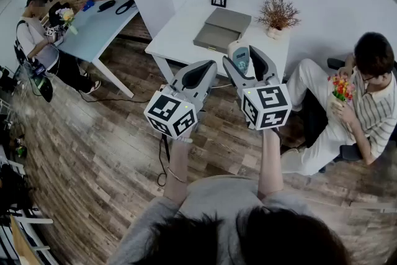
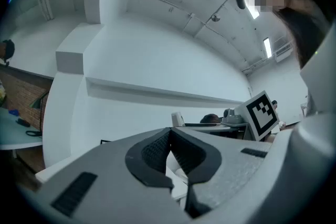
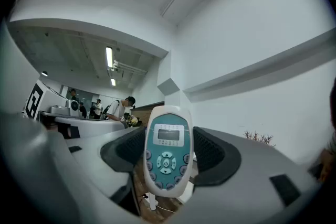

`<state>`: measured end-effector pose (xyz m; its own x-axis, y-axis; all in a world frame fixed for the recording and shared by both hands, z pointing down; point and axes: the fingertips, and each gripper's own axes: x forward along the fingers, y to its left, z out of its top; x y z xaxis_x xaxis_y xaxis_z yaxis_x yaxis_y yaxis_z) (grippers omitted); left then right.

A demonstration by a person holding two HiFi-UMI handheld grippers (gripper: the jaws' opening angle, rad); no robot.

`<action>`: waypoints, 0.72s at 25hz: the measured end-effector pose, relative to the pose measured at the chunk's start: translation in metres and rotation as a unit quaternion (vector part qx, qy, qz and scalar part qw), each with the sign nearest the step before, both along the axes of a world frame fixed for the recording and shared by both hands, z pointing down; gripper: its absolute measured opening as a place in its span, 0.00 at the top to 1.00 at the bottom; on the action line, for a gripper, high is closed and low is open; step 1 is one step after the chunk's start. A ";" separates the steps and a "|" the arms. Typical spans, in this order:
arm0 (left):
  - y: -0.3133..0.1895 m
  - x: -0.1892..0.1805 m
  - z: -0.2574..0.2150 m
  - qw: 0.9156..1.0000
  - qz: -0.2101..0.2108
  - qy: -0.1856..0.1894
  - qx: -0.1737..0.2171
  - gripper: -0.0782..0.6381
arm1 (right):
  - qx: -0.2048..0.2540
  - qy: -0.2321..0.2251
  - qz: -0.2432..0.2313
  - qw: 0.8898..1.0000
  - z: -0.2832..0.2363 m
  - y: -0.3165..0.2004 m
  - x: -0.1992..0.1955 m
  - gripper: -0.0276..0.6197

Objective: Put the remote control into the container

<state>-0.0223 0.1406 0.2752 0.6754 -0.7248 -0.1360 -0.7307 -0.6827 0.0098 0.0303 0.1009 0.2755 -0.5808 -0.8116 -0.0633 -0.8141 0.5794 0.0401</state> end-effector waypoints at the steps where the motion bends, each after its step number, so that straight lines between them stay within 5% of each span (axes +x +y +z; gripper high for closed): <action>1: -0.001 -0.001 0.000 1.000 0.000 0.000 0.000 0.89 | -0.001 -0.001 -0.001 1.000 0.000 -0.001 -0.001 0.52; 18: -0.008 0.005 0.018 0.999 -0.018 0.010 -0.027 0.89 | -0.028 -0.001 -0.006 1.000 0.017 -0.008 0.015 0.52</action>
<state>-0.0174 0.1324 0.2934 0.6464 -0.7551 -0.1096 -0.7539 -0.6542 0.0608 0.0449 0.0926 0.2928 -0.5902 -0.8071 -0.0189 -0.8073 0.5902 0.0060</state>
